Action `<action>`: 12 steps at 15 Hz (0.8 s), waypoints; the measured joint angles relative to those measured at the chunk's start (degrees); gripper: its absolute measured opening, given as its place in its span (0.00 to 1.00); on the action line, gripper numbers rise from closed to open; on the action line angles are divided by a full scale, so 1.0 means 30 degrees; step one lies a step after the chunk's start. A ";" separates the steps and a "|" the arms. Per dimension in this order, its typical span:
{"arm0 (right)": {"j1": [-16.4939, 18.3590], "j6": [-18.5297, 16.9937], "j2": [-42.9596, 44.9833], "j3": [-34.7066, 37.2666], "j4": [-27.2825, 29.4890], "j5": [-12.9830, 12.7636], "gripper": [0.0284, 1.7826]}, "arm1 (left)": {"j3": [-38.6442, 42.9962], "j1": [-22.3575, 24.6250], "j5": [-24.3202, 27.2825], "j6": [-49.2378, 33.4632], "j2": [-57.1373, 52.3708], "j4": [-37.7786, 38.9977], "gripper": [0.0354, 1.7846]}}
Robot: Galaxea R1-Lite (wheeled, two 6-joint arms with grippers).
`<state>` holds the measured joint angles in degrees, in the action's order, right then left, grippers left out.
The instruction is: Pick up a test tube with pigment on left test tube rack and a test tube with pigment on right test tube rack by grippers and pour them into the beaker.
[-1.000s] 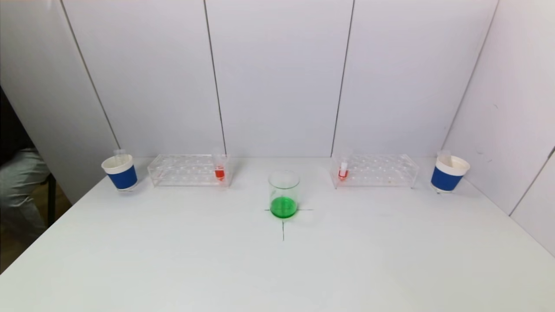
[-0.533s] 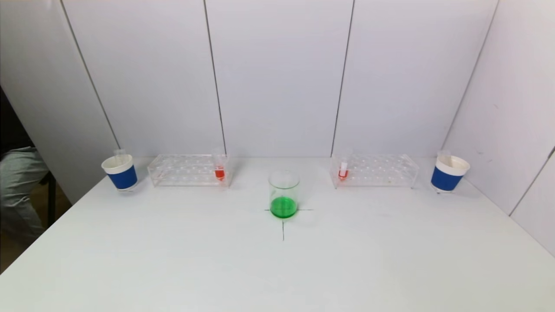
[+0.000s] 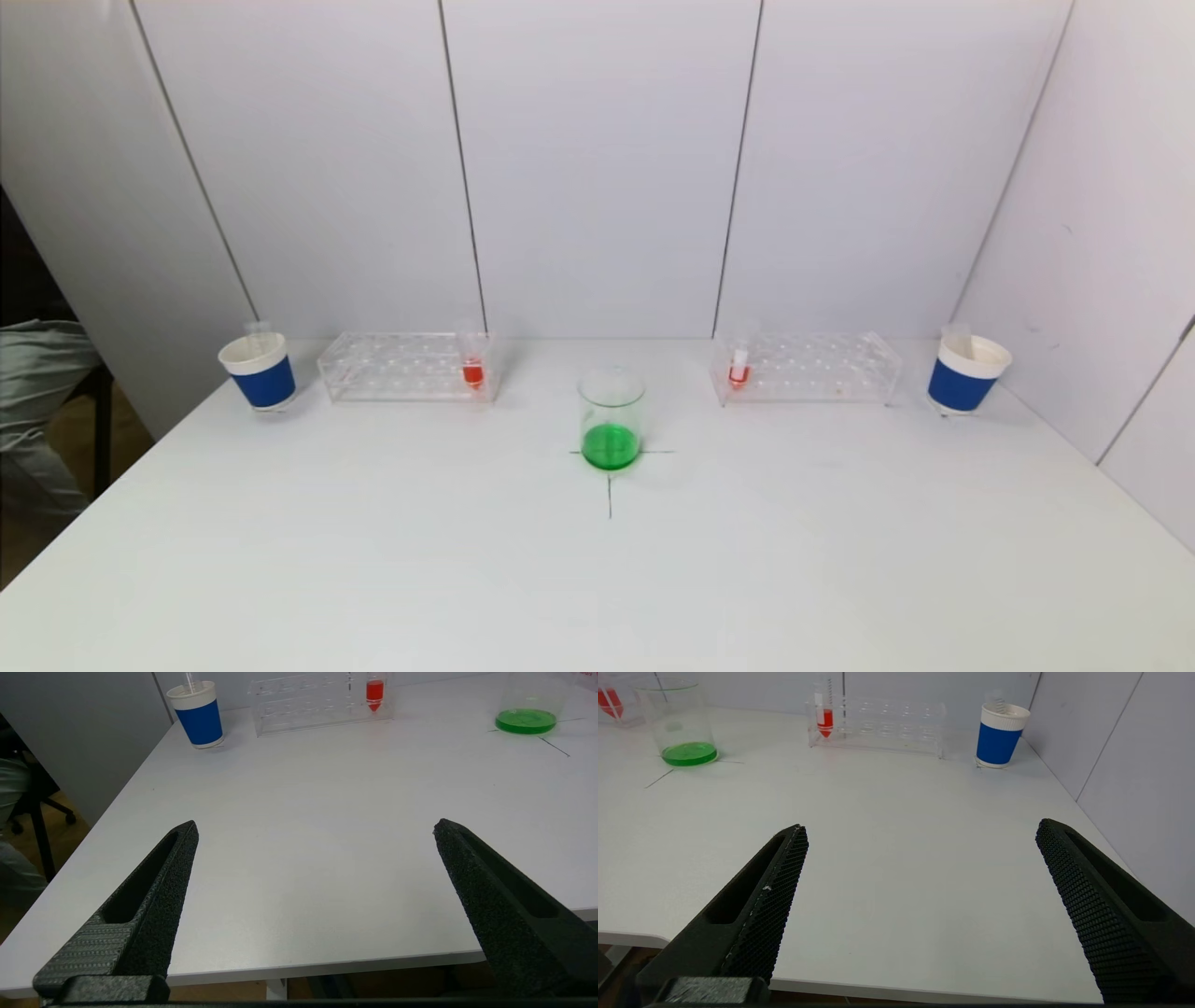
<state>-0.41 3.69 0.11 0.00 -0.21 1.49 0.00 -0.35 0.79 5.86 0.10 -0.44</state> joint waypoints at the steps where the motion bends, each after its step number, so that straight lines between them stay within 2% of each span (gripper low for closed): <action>1: 0.0000 -0.0049 0.0000 0.0000 0.0008 -0.0012 1.00 | 0.0000 0.0008 -0.0008 0.0000 0.0000 0.0000 0.99; 7: 0.0000 -0.1552 0.0000 0.0000 -0.0065 -0.0443 1.00 | 0.0000 0.0008 -0.0008 0.0000 0.0000 0.0000 0.99; 12: 0.0000 -0.1751 0.0000 0.0000 -0.0093 -0.0695 1.00 | 0.0000 0.0008 -0.0008 0.0000 0.0000 0.0000 0.99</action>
<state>-0.41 -1.56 0.11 0.00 -0.49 -0.60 0.00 -0.33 0.77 5.86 0.10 -0.44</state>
